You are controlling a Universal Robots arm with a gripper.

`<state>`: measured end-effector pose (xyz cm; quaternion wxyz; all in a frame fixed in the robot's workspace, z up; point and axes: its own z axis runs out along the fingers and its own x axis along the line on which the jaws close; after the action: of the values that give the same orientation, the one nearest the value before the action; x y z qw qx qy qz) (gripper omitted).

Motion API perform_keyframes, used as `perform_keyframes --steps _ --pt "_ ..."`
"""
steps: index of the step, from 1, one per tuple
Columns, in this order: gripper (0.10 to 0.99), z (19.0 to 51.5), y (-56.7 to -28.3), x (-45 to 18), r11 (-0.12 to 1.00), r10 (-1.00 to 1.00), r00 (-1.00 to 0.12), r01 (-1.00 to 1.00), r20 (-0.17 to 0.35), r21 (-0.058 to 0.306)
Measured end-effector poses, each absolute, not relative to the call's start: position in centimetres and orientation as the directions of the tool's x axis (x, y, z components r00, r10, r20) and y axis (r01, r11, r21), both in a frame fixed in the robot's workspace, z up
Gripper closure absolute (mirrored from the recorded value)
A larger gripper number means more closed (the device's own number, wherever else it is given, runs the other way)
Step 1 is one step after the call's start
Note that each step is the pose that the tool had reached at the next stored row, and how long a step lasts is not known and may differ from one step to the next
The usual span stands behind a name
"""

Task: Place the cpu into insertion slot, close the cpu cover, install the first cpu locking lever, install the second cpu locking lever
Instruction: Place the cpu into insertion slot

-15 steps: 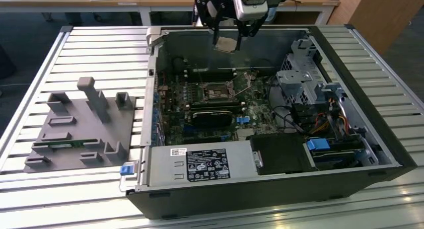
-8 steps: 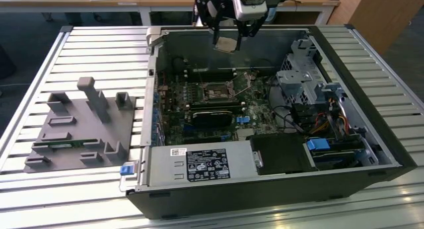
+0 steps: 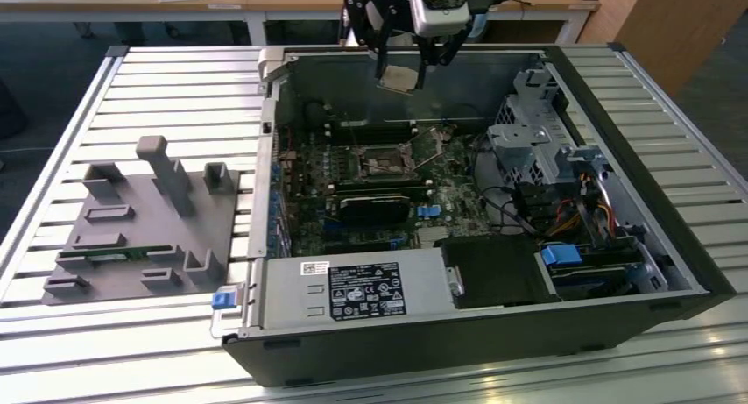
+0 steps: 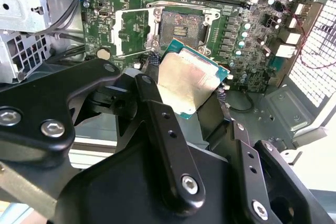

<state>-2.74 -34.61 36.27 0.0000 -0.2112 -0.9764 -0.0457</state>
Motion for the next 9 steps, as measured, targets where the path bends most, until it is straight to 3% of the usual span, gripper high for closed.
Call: perform_keyframes --steps 9 --pt "0.545 36.27 -34.61 -2.74 0.898 0.431 -0.902 0.431 0.019 0.089"
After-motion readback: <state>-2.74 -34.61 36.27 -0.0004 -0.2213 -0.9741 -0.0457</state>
